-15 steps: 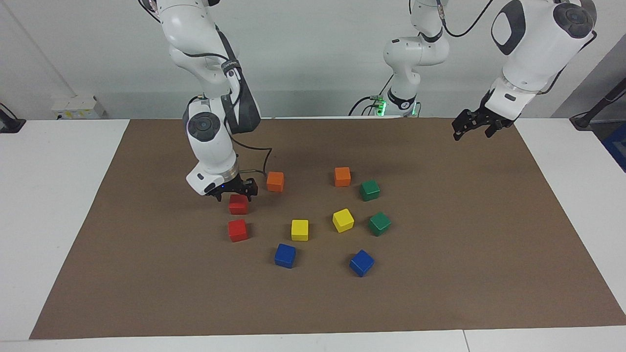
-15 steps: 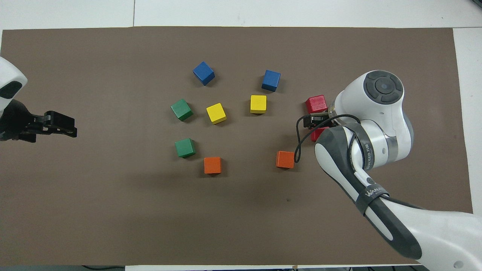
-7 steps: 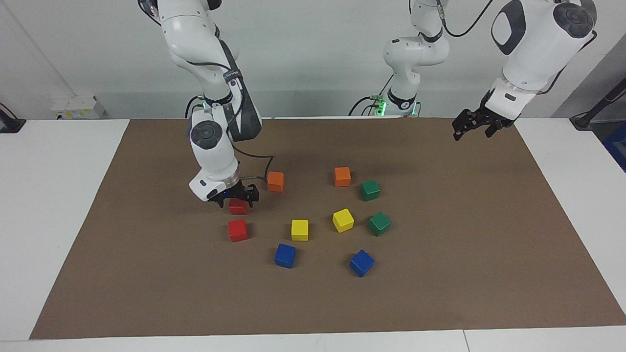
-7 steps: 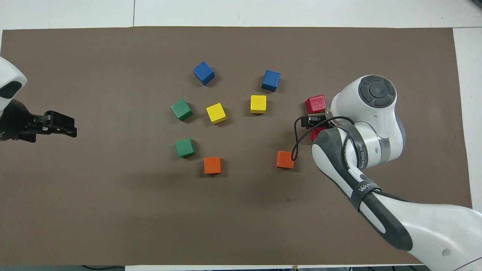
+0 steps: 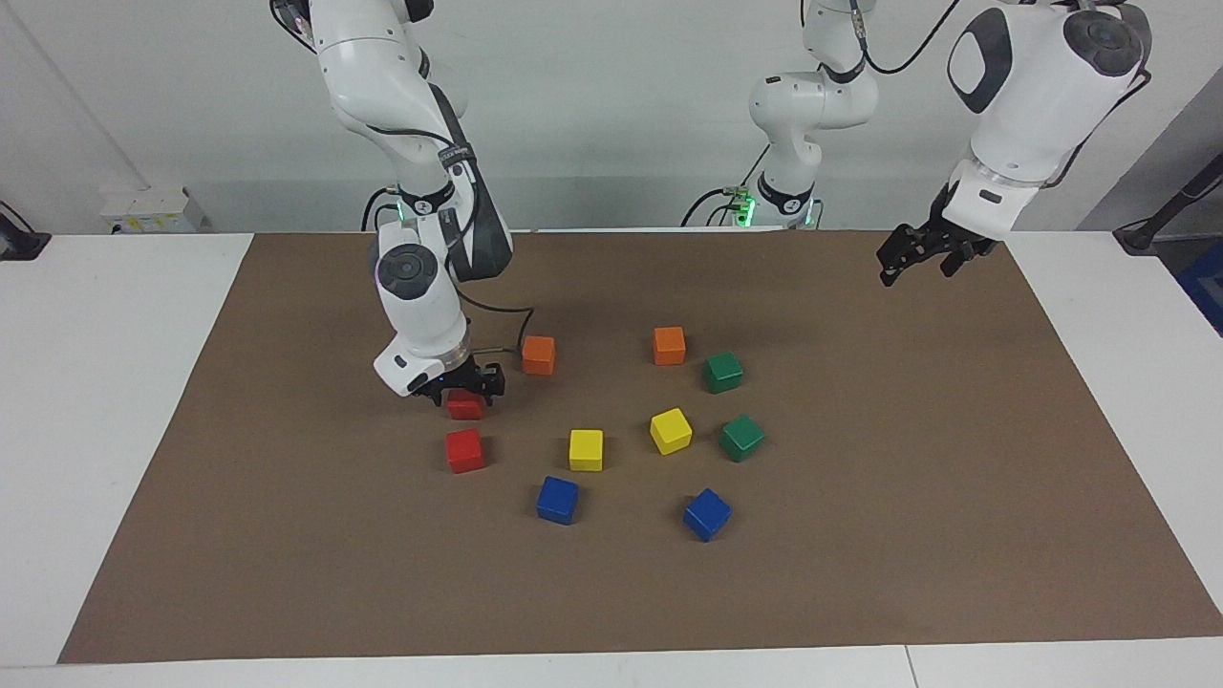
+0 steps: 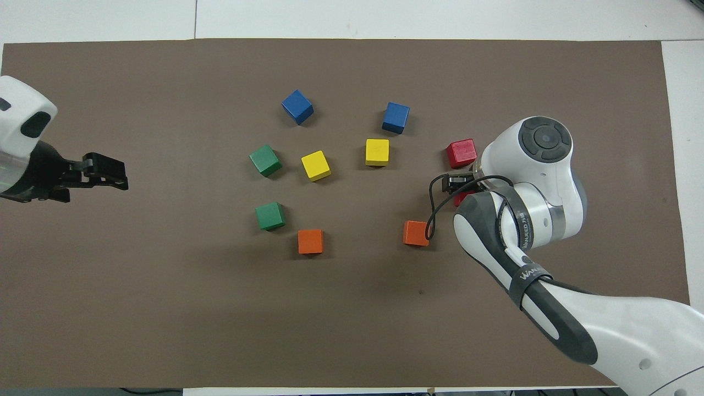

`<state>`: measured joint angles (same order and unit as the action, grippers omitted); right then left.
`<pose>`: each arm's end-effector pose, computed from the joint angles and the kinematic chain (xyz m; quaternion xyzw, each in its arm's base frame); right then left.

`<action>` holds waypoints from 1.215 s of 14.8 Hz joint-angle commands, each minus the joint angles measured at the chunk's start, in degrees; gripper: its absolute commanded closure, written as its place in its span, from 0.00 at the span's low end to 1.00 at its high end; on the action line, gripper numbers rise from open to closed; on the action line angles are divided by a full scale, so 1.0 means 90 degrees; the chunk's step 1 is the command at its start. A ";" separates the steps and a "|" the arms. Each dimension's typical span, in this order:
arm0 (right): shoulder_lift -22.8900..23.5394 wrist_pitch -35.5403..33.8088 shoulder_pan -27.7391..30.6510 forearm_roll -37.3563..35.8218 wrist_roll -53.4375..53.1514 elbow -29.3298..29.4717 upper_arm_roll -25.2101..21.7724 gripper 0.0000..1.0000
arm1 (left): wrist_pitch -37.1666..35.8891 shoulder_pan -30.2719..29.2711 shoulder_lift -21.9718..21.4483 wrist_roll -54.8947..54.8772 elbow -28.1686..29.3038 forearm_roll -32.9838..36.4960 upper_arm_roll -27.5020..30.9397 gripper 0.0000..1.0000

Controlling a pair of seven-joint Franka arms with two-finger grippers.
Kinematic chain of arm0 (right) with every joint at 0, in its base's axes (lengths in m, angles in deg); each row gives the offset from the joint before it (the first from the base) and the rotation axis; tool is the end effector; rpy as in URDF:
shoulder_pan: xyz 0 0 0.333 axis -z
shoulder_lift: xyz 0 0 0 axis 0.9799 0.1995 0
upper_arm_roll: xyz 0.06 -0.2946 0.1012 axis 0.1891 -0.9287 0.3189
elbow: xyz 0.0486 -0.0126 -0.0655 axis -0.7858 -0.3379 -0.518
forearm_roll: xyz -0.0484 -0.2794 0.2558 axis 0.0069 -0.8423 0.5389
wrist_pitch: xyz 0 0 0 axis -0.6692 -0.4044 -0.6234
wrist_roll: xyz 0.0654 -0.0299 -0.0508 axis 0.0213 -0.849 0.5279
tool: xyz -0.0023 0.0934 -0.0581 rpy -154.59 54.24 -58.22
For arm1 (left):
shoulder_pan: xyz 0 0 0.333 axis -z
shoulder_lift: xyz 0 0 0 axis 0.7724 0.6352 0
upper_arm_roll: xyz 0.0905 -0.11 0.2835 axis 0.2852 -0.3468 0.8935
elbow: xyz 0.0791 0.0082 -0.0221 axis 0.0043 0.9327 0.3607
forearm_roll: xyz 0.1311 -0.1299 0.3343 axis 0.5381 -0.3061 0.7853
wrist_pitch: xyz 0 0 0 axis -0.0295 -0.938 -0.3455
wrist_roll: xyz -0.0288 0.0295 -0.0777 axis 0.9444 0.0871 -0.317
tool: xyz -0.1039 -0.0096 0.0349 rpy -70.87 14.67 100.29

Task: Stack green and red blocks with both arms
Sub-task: 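Grasp the nearer green cube with the left gripper while the right gripper carries red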

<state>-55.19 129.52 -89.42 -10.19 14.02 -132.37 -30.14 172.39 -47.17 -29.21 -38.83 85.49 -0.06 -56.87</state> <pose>0.5673 0.1395 0.3155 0.9995 -0.0170 -0.0264 0.0022 0.5272 -0.0669 0.5625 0.9973 0.0673 -0.0292 0.0088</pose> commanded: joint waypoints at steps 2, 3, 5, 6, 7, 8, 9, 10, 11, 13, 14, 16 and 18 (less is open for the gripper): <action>-0.0102 -0.0214 0.0081 0.0035 0.0052 0.0036 0.0019 1.00 | 0.0969 0.0928 -0.0042 0.1277 0.0950 0.0002 0.0059 0.00; -0.0092 -0.0370 0.0111 0.0035 0.0081 0.0201 0.0010 1.00 | 0.1301 0.1134 0.0036 0.1696 0.1183 0.0002 0.0059 0.00; -0.0083 -0.0886 0.0160 0.0035 0.0082 0.0650 0.0000 1.00 | 0.1965 0.1476 0.0057 0.2206 0.1740 0.0002 0.0059 0.00; -0.0092 -0.1179 0.0237 0.0025 0.0101 0.0903 -0.0010 1.00 | 0.2248 0.1574 0.0066 0.2324 0.1984 0.0002 0.0059 0.00; -0.0092 -0.1462 0.0364 0.0015 0.0159 0.1186 -0.0010 1.00 | 0.2551 0.1797 0.0163 0.2547 0.2170 0.0002 0.0059 0.00; -0.0083 -0.1678 0.0500 0.0005 0.0392 0.1450 -0.0010 1.00 | 0.2883 0.1887 0.0193 0.2772 0.2375 0.0002 0.0059 0.00; -0.0073 -0.1747 0.0685 0.0005 0.0781 0.1617 -0.0020 1.00 | 0.3118 0.1907 0.0193 0.2851 0.2542 0.0002 0.0059 0.00; -0.0054 -0.1710 0.0929 -0.0004 0.1142 0.1677 -0.0010 1.00 | 0.3198 0.1955 0.0251 0.2881 0.2572 0.0002 0.0050 0.00; -0.0034 -0.1593 0.1144 -0.0014 0.1446 0.1677 -0.0010 1.00 | 0.3266 0.2120 0.0455 0.2949 0.2534 0.0002 0.0059 0.00; 0.0024 -0.1300 0.1457 -0.0072 0.1838 0.1619 -0.0020 1.00 | 0.3597 0.2210 0.0759 0.3096 0.2494 0.0002 0.0059 0.00; 0.0054 -0.1260 0.1633 -0.0073 0.2062 0.1619 -0.0020 1.00 | 0.3705 0.2210 0.0876 0.3116 0.2485 0.0002 0.0059 0.00; 0.0170 -0.1076 0.1926 -0.0073 0.2463 0.1590 -0.0020 1.00 | 0.3832 0.2239 0.0955 0.3329 0.2455 0.0002 0.0059 0.00; 0.0288 -0.0695 0.2170 -0.0073 0.2882 0.1444 -0.0010 1.00 | 0.3931 0.2463 0.1305 0.3632 0.2290 0.0002 0.0059 0.00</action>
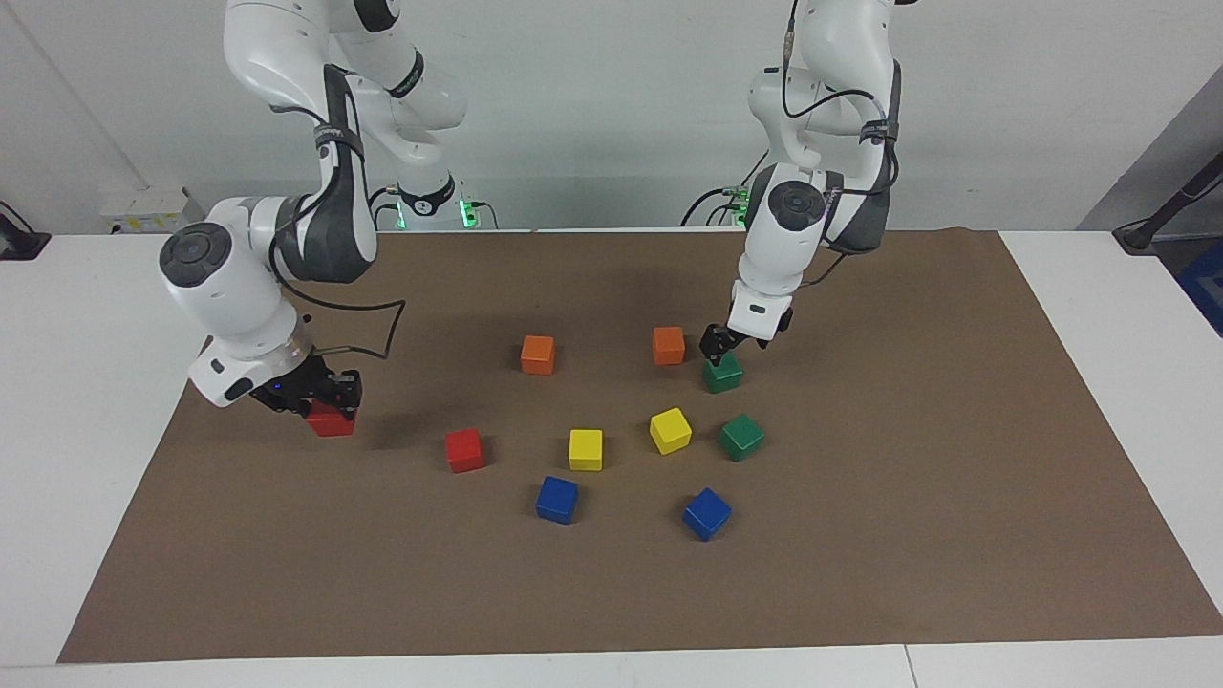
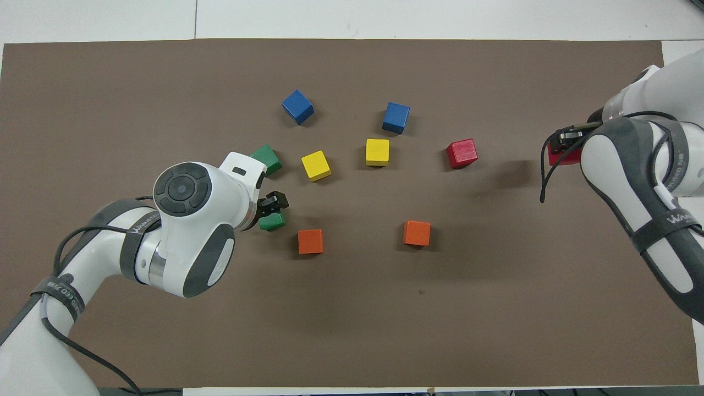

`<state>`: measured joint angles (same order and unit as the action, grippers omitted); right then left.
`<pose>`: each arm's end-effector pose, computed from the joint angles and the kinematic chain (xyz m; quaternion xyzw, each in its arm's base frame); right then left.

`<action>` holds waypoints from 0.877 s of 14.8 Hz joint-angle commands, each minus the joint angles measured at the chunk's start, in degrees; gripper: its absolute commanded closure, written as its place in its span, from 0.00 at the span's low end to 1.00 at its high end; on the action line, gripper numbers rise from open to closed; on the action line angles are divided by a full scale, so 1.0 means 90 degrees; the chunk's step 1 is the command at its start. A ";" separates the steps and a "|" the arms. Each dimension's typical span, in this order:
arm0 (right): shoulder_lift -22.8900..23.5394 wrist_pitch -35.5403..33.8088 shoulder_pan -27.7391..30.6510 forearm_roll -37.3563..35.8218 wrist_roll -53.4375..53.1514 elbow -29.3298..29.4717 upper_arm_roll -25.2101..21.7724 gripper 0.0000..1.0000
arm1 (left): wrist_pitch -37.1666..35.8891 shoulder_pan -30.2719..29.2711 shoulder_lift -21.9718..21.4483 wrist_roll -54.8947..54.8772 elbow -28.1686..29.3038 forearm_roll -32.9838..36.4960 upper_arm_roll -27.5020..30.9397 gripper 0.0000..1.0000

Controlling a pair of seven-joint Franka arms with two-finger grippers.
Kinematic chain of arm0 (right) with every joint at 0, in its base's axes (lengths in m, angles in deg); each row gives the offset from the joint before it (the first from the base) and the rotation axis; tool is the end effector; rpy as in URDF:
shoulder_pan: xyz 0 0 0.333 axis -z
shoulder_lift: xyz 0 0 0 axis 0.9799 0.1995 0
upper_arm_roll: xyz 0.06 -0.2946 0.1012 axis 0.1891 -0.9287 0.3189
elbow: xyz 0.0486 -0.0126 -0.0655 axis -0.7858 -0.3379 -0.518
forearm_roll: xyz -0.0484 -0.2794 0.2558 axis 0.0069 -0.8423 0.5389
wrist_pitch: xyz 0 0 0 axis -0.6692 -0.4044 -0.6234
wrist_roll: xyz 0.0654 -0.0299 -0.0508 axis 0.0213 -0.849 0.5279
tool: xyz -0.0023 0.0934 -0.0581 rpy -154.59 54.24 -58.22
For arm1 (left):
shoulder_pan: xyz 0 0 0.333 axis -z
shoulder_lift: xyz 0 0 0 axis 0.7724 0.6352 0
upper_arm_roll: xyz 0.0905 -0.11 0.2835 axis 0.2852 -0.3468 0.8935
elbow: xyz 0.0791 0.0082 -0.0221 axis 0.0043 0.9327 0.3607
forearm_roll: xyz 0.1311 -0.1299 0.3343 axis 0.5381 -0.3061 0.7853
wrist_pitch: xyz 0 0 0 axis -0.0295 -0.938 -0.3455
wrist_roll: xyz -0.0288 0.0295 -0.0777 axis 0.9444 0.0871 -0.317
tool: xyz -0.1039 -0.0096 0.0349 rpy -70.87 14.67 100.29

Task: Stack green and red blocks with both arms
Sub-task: 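Grasp the nearer green cube with the left gripper while the right gripper carries red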

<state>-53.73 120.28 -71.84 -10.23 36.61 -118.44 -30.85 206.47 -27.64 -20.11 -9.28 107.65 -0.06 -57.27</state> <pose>0.6276 -0.0502 0.3924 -0.9998 -0.0200 -0.0023 0.0025 0.4852 -0.2452 0.3507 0.9872 0.1588 -0.0110 0.0114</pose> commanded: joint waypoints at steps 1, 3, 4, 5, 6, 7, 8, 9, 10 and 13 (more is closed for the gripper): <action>0.0145 0.0458 0.0267 -0.0069 0.0452 -0.0172 0.0069 1.00 | 0.0154 0.0391 0.0470 0.0418 -0.0240 0.0012 0.0104 0.00; 0.0165 0.0517 0.0325 -0.0059 0.0530 -0.0270 0.0069 1.00 | 0.0134 0.0451 0.0598 0.0418 -0.0319 0.0022 0.0114 0.00; 0.0175 0.0672 0.0393 -0.0049 0.0657 -0.0396 0.0069 1.00 | 0.0134 0.0451 0.0598 0.0409 -0.0309 0.0031 0.0114 0.00; 0.0194 0.0829 0.0413 -0.0020 0.0755 -0.0485 0.0069 1.00 | 0.0134 0.0412 0.0598 0.0370 -0.0309 0.0041 0.0114 0.00; 0.0223 0.0917 0.0414 -0.0010 0.0785 -0.0534 0.0069 1.00 | 0.0134 0.0402 0.0598 0.0340 -0.0290 0.0041 0.0114 0.00; 0.0243 0.0918 0.0414 -0.0010 0.0795 -0.0544 0.0069 1.00 | 0.0134 0.0392 0.0589 0.0331 -0.0270 0.0041 0.0114 0.00; 0.0243 0.0918 0.0423 -0.0010 0.0795 -0.0583 0.0069 1.00 | 0.0134 0.0382 0.0589 0.0321 -0.0270 0.0041 0.0104 0.00; 0.0243 0.0966 0.0423 -0.0010 0.0804 -0.0680 0.0069 1.00 | 0.0163 0.0373 0.0589 0.0311 -0.0260 0.0041 0.0104 0.00; 0.0243 0.1054 0.0414 -0.0010 0.0853 -0.0768 0.0069 1.00 | 0.0173 0.0373 0.0589 0.0292 -0.0251 0.0041 0.0114 0.00; 0.0243 0.1221 0.0414 -0.0010 0.0922 -0.0925 0.0069 1.00 | 0.0397 0.0324 0.0608 0.0291 -0.0124 0.0041 0.0104 0.00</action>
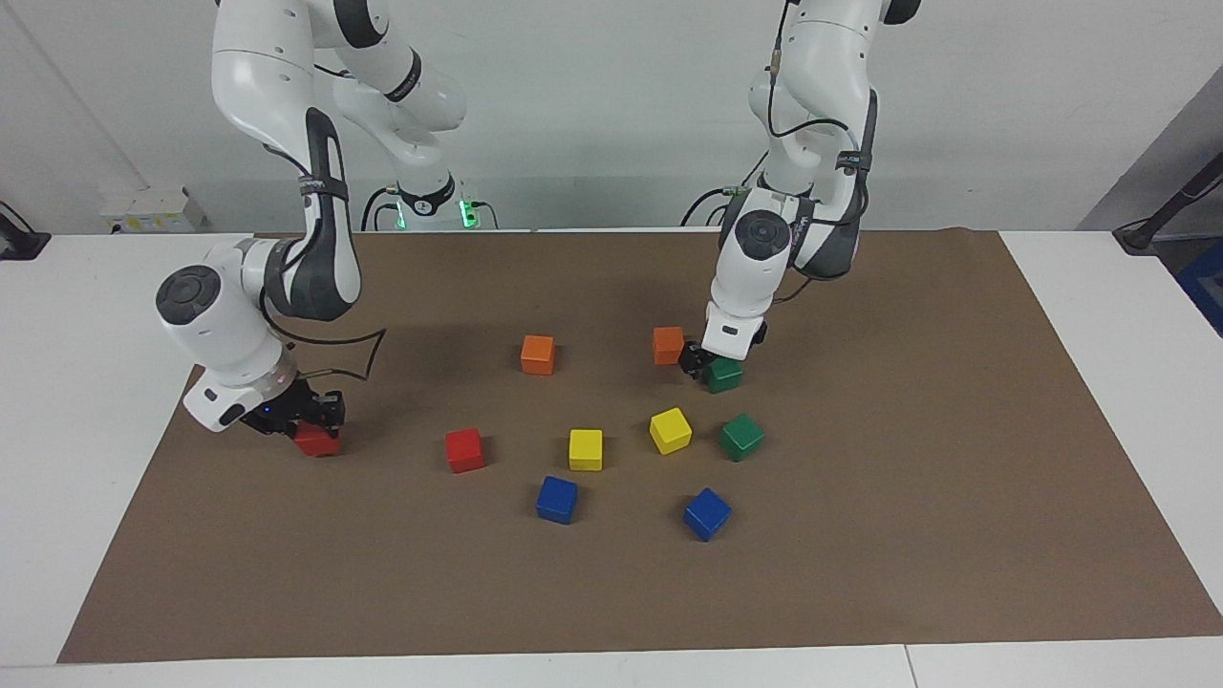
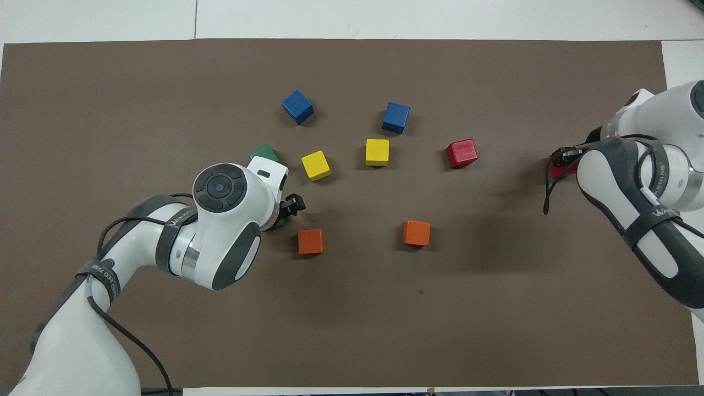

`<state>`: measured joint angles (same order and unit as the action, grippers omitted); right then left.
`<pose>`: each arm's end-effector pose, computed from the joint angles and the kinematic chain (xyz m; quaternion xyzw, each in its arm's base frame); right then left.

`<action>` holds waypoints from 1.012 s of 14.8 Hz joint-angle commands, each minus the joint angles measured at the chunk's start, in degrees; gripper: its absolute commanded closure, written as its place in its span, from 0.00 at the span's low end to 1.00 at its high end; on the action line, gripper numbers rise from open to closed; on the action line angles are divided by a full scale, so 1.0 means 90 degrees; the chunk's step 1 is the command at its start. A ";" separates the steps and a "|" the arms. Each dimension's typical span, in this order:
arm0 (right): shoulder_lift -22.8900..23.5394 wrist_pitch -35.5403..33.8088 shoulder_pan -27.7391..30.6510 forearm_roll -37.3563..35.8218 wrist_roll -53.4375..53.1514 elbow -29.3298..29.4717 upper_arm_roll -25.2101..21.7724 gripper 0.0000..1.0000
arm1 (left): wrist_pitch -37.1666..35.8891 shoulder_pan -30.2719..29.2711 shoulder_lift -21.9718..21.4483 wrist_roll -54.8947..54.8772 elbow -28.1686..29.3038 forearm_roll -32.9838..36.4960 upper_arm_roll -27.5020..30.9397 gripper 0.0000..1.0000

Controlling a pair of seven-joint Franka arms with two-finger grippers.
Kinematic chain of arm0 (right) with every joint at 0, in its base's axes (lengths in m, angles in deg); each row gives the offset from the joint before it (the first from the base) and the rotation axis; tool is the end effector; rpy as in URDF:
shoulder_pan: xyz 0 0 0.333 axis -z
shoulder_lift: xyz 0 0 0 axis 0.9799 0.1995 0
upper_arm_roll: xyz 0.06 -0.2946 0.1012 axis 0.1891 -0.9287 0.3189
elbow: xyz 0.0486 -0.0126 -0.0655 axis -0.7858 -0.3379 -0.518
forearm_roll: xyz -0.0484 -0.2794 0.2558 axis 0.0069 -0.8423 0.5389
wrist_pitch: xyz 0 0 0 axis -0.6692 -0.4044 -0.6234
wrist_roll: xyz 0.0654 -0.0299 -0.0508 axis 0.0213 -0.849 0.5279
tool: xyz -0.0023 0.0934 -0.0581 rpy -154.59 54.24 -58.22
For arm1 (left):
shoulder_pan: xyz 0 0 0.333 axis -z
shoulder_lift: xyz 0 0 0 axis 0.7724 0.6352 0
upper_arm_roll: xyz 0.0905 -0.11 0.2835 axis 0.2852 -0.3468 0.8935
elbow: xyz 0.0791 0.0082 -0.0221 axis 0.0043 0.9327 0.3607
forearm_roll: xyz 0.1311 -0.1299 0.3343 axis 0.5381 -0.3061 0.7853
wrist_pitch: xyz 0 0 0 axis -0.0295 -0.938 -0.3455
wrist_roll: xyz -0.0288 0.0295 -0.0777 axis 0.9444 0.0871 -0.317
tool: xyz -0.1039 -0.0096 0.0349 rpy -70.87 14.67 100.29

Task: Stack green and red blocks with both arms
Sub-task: 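Grasp the nearer green cube with the left gripper while the right gripper carries red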

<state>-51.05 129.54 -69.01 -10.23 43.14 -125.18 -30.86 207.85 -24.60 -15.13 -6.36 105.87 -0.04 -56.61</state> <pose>0.6143 -0.0793 0.3252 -0.9986 -0.0524 -0.0013 0.0037 0.4853 -0.2709 0.3180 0.9862 0.1640 -0.0248 0.0020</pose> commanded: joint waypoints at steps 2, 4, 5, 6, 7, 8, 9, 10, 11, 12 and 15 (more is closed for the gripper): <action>-0.0054 0.0193 0.0099 -0.0010 0.0196 -0.0186 0.0070 1.00 | 0.0274 -0.0014 0.0064 -0.0034 0.0113 0.0038 0.0030 0.00; -0.0054 0.0193 0.0099 -0.0010 0.0196 -0.0186 0.0070 1.00 | 0.0274 -0.0024 0.0074 -0.0044 0.0113 0.0038 0.0030 0.17; -0.0054 0.0193 0.0099 -0.0010 0.0196 -0.0196 0.0070 1.00 | 0.0235 -0.0034 0.0064 -0.0053 0.0084 0.0038 0.0030 0.41; -0.0064 0.0193 0.0099 -0.0010 0.0196 -0.0215 0.0070 1.00 | 0.0129 -0.0111 0.0074 -0.0053 0.0016 0.0029 0.0030 0.70; -0.0074 0.0203 0.0099 0.0000 0.0196 -0.0254 0.0070 1.00 | -0.0047 -0.0218 0.0064 -0.0053 -0.0042 0.0028 0.0030 0.91; -0.0083 0.0212 0.0090 0.0009 0.0196 -0.0293 0.0070 1.00 | -0.0387 -0.0268 -0.0004 -0.0160 -0.0130 0.0028 0.0040 1.00; -0.0093 0.0232 0.0090 0.0019 0.0186 -0.0332 0.0070 1.00 | -0.0786 -0.0433 -0.0082 -0.0557 -0.0256 0.0028 0.0079 1.00; -0.0093 0.0232 0.0090 0.0019 0.0176 -0.0332 0.0070 1.00 | -0.1235 -0.0763 -0.0227 -0.1025 -0.0470 0.0028 0.0069 1.00; -0.0093 0.0232 0.0090 0.0019 0.0176 -0.0332 0.0070 1.00 | -0.1713 -0.1076 -0.0287 -0.1513 -0.0724 0.0038 0.0069 1.00; -0.0093 0.0261 0.0090 0.0019 0.0166 -0.0342 0.0070 1.00 | -0.2057 -0.1388 -0.0297 -0.2031 -0.0968 0.0029 0.0079 1.00; -0.0093 0.0300 0.0070 0.0019 0.0137 -0.0342 0.0070 0.93 | -0.2032 -0.2316 -0.0278 -0.4252 -0.1049 0.0048 0.0079 1.00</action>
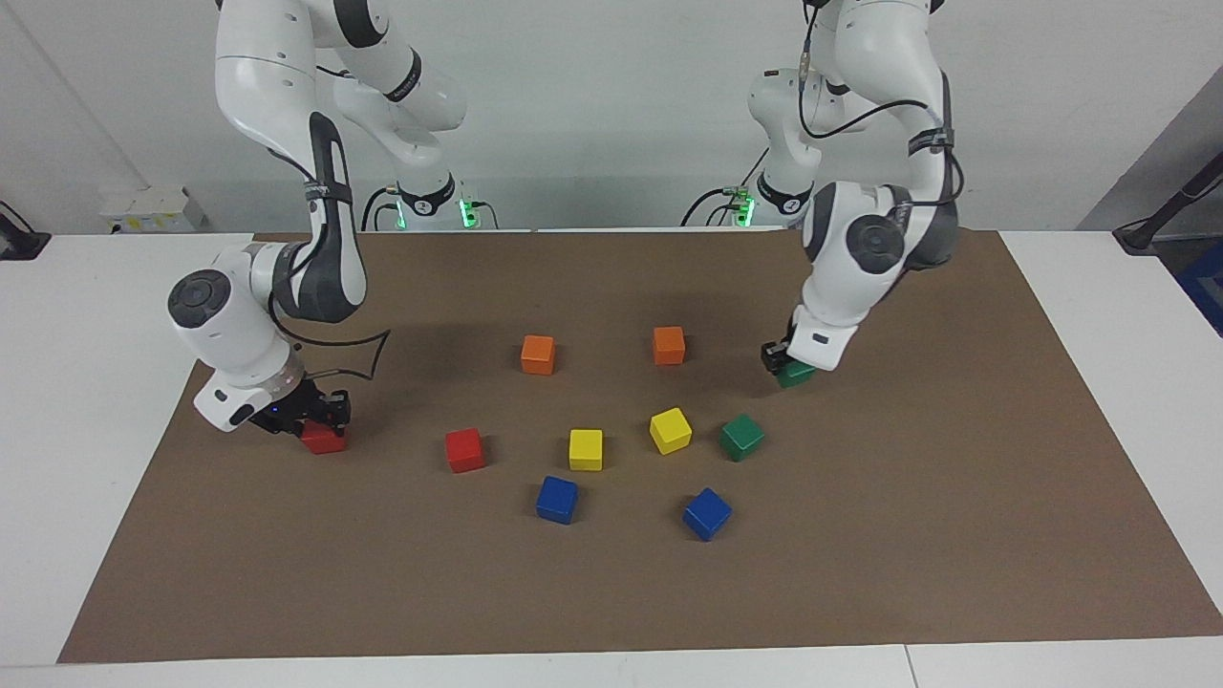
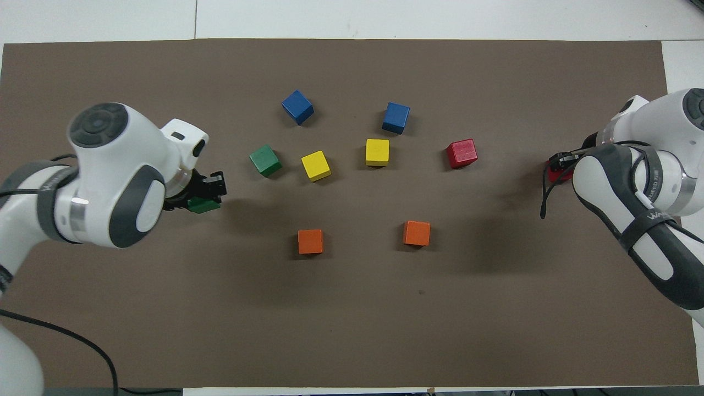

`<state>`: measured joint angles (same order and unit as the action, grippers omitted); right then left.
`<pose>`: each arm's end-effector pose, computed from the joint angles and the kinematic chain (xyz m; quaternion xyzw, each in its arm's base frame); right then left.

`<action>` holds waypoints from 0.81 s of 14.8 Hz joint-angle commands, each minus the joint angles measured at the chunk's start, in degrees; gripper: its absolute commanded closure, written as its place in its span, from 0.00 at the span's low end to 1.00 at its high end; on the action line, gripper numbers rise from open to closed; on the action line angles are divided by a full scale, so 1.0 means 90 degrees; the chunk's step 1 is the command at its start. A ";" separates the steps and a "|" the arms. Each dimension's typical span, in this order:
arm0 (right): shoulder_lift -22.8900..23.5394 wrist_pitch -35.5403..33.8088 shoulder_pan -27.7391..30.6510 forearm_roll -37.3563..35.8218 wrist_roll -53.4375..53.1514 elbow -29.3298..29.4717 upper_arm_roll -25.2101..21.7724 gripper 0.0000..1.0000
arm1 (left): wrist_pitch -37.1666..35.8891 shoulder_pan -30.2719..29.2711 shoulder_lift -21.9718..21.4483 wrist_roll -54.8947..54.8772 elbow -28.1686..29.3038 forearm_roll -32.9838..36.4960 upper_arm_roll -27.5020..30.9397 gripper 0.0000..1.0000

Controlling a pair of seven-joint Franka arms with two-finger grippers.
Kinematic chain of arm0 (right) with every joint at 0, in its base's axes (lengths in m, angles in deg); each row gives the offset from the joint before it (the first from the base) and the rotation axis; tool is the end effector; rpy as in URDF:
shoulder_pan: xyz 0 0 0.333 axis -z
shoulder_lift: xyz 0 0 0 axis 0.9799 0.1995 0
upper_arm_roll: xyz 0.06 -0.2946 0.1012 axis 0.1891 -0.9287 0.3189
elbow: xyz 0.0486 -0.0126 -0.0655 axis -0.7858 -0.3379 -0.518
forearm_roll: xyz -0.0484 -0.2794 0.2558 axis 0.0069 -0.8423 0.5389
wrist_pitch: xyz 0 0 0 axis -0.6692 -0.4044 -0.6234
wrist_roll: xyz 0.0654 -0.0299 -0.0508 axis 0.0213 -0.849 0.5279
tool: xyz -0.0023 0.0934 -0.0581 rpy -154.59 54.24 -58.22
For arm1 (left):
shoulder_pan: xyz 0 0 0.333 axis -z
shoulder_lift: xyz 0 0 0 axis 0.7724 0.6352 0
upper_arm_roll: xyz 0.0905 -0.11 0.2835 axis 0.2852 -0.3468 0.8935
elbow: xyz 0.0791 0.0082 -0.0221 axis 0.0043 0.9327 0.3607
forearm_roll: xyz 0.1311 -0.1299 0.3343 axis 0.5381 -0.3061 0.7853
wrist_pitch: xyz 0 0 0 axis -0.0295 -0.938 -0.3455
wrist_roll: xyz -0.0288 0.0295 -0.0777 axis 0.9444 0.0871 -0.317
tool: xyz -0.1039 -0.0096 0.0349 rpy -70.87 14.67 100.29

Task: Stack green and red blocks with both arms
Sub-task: 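Grasp the nearer green cube with the left gripper while the right gripper carries red, then set the green cube down with the left gripper while the right gripper grasps red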

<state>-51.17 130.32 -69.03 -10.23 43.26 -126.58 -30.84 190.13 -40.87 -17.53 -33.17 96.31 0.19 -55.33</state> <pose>0.6091 -0.0780 0.3172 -0.9985 -0.0539 0.0029 0.0045 0.5533 -0.1147 0.3880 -0.9944 -0.0791 0.0699 0.0048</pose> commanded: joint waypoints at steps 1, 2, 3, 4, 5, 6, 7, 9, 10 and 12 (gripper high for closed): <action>-0.0080 0.0213 0.0062 0.0019 0.0124 -0.0186 0.0068 0.35 | -0.0004 -0.0888 -0.0011 -0.2066 0.0052 0.0022 -0.0063 1.00; -0.0080 0.0184 0.0062 0.0019 0.0105 -0.0167 0.0068 0.00 | 0.0036 -0.1133 -0.0011 -0.2586 0.0052 0.0022 -0.0063 1.00; -0.0080 0.0155 0.0062 0.0019 0.0114 -0.0137 0.0068 0.00 | 0.0142 -0.1203 -0.0002 -0.2785 0.0052 0.0022 -0.0063 1.00; -0.0089 0.0145 0.0042 0.0019 0.0114 -0.0098 0.0068 0.00 | 0.0346 -0.1272 0.0027 -0.2787 0.0052 0.0022 -0.0054 1.00; -0.0128 0.0126 0.0004 0.0009 0.0124 -0.0030 0.0068 0.00 | 0.0503 -0.1301 0.0057 -0.2797 0.0062 0.0022 -0.0054 1.00; -0.0158 0.0106 -0.0045 0.0000 0.0134 0.0077 0.0068 0.00 | 0.0592 -0.1379 0.0067 -0.2816 0.0072 0.0022 -0.0054 1.00; -0.0187 0.0087 -0.0123 -0.0010 0.0134 0.0136 0.0087 0.00 | 0.0670 -0.1496 0.0086 -0.2836 0.0072 0.0032 -0.0054 1.00; -0.0304 -0.0020 -0.0493 -0.0029 0.0047 0.0311 0.0088 0.00 | 0.0952 -0.1575 0.0222 -0.3254 0.0130 0.0042 -0.0054 1.00; -0.0285 -0.0292 -0.0698 -0.0039 -0.0080 0.0496 0.0088 0.00 | 0.1109 -0.1614 0.0310 -0.3294 0.0169 0.0052 -0.0054 1.00; -0.0265 -0.0441 -0.1098 -0.0108 -0.0450 0.0615 0.0088 0.00 | 0.1227 -0.1624 0.0437 -0.3256 0.0199 0.0042 -0.0054 1.00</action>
<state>-53.63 128.13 -75.95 -10.22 41.94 -122.39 -30.19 198.89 -54.56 -14.91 -61.48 97.46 0.21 -55.22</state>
